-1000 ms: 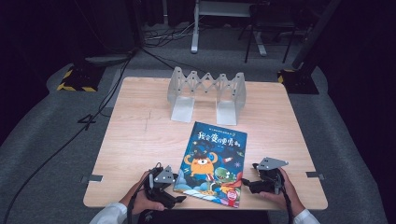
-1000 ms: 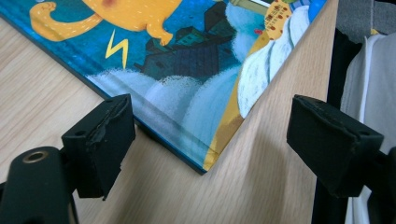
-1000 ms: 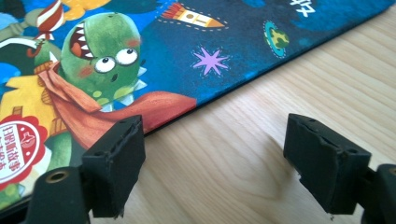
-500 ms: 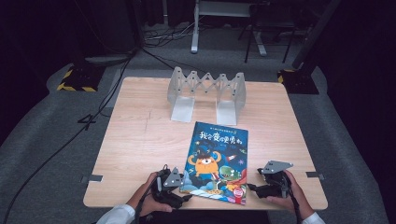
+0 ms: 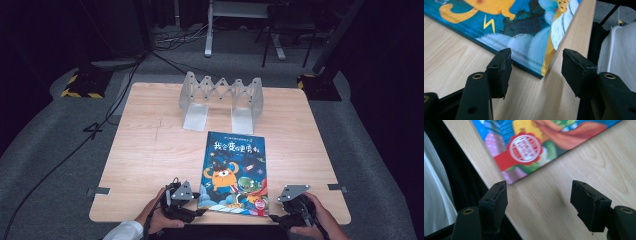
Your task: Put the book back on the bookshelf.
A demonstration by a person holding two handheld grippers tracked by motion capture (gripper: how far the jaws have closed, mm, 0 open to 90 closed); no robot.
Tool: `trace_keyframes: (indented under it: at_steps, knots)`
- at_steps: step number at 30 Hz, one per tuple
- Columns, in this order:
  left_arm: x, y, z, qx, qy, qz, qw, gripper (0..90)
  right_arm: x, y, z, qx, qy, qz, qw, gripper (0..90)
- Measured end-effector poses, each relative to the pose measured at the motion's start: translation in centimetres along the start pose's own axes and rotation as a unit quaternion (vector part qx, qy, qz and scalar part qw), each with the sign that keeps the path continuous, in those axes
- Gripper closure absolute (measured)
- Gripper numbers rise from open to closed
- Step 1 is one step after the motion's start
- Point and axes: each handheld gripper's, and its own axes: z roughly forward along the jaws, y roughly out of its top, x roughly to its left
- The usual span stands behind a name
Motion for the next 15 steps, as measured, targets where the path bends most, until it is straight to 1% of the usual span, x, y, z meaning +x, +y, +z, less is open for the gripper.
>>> trace_keyframes:
  at_steps: [1, 2, 3, 5, 6, 7, 8, 9, 10, 11, 12, 13, 14, 15]
  knots:
    - [-0.2, 0.1, 0.1, 0.002, 0.002, 0.004, 1.0000, 41.7, 0.1, 0.1, -0.1, 0.012, 0.000, -0.001, 0.9999, 31.0]
    - [-0.4, 0.3, 0.4, 0.003, 0.001, 0.008, 1.0000, 41.7, 0.2, 0.1, -0.2, 0.017, 0.001, -0.002, 0.9998, 31.7]
    - [-0.5, 0.4, 0.5, 0.004, -0.001, 0.009, 1.0000, 41.6, 0.2, 0.2, -0.2, 0.027, 0.002, -0.003, 0.9996, 32.1]
    - [-0.8, 0.6, 0.8, 0.004, 0.001, 0.015, 0.9999, 40.4, 0.1, 0.4, -0.1, 0.042, -0.006, -0.004, 0.9991, 33.3]
    - [-0.8, 0.7, 0.9, 0.005, 0.008, 0.016, 0.9998, 37.8, 0.1, 0.6, 0.1, 0.050, -0.010, -0.002, 0.9987, 33.8]
    - [-0.9, 0.7, 0.9, 0.007, 0.015, 0.015, 0.9998, 37.0, 0.0, 0.7, 0.2, 0.057, -0.014, -0.004, 0.9983, 34.4]
    - [-0.9, 0.7, 0.9, 0.012, 0.027, 0.019, 0.9994, 34.9, -0.1, 0.7, 0.3, 0.061, -0.014, -0.002, 0.9980, 35.5]
    - [-0.8, 0.6, 0.8, 0.019, 0.045, 0.021, 0.9986, 29.0, -0.2, 0.8, 0.4, 0.066, -0.009, 0.003, 0.9978, 36.4]
    - [-0.5, 0.4, 0.6, 0.022, 0.059, 0.014, 0.9979, 25.2, -0.3, 0.9, 0.4, 0.068, -0.008, 0.002, 0.9976, 36.9]
    - [-0.2, 0.2, 0.3, 0.019, 0.065, 0.002, 0.9977, 23.7, -0.4, 1.0, 0.4, 0.074, -0.012, 0.004, 0.9972, 38.2]
    - [0.2, 0.0, 0.0, 0.018, 0.065, -0.006, 0.9977, 23.3, -0.5, 1.1, 0.4, 0.078, -0.010, 0.007, 0.9969, 41.1]
    - [0.6, -0.2, -0.3, 0.018, 0.072, -0.013, 0.9972, 21.8, -0.6, 1.2, 0.4, 0.082, -0.004, 0.008, 0.9966, 43.1]
    - [0.8, -0.3, -0.4, 0.017, 0.076, -0.014, 0.9968, 21.9, -0.7, 1.3, 0.4, 0.086, 0.004, 0.013, 0.9962, 44.0]
    - [1.1, -0.4, -0.5, 0.020, 0.085, -0.015, 0.9961, 22.0, -0.9, 1.4, 0.5, 0.089, 0.009, 0.019, 0.9958, 45.6]
